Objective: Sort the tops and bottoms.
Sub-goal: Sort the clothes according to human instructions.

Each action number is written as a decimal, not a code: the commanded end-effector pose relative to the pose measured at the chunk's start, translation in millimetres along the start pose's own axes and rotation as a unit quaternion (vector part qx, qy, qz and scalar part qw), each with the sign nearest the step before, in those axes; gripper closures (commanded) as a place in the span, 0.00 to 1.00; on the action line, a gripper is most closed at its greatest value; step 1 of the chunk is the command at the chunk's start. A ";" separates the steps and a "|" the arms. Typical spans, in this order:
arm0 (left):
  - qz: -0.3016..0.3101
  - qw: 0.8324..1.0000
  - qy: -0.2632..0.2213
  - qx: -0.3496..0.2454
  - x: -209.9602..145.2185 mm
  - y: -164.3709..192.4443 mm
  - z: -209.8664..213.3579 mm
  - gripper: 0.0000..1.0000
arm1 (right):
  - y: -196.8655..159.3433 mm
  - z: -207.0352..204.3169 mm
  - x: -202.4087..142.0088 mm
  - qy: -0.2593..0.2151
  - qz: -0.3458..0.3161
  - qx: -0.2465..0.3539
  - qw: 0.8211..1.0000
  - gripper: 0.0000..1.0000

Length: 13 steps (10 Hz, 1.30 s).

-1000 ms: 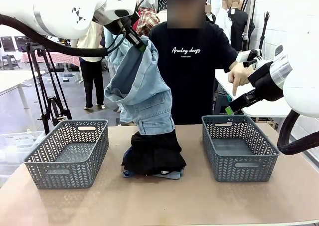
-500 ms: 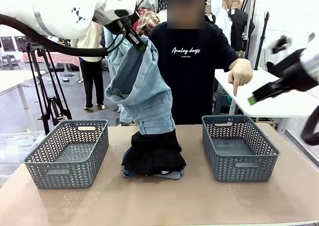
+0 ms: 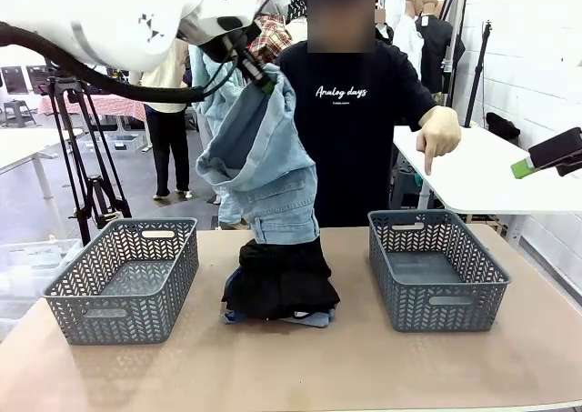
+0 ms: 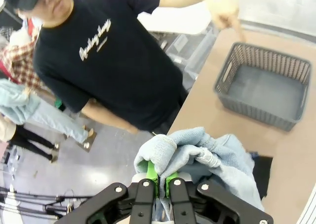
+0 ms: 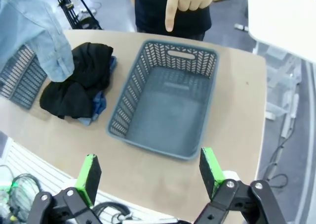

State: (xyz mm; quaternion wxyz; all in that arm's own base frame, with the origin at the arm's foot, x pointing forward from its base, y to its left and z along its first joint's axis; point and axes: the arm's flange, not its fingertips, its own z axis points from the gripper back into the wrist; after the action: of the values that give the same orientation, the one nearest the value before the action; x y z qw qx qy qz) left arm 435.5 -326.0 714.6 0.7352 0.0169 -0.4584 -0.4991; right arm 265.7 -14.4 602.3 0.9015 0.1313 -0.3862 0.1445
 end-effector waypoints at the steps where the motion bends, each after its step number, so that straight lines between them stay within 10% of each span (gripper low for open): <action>1: -0.004 0.997 -0.070 -0.019 60.6 -5.4 -0.9 1.00 | 4.5 1.9 1.0 -0.001 0.013 -0.005 1.000 0.00; 4: -0.016 0.988 -0.139 -0.072 122.9 -30.3 -11.0 1.00 | 4.5 1.9 1.0 -0.001 0.013 -0.005 1.000 0.00; 13: -0.037 0.983 -0.149 -0.104 142.7 -70.3 -71.4 1.00 | 4.5 1.9 1.0 -0.001 0.013 -0.005 1.000 0.00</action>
State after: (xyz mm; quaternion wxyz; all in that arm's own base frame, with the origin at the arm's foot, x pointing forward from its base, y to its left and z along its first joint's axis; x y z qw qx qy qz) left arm 428.6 -476.0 726.7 0.6605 -0.1000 -0.4943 -0.5562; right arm 262.2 -9.6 605.9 0.9013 0.1173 -0.3903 0.1468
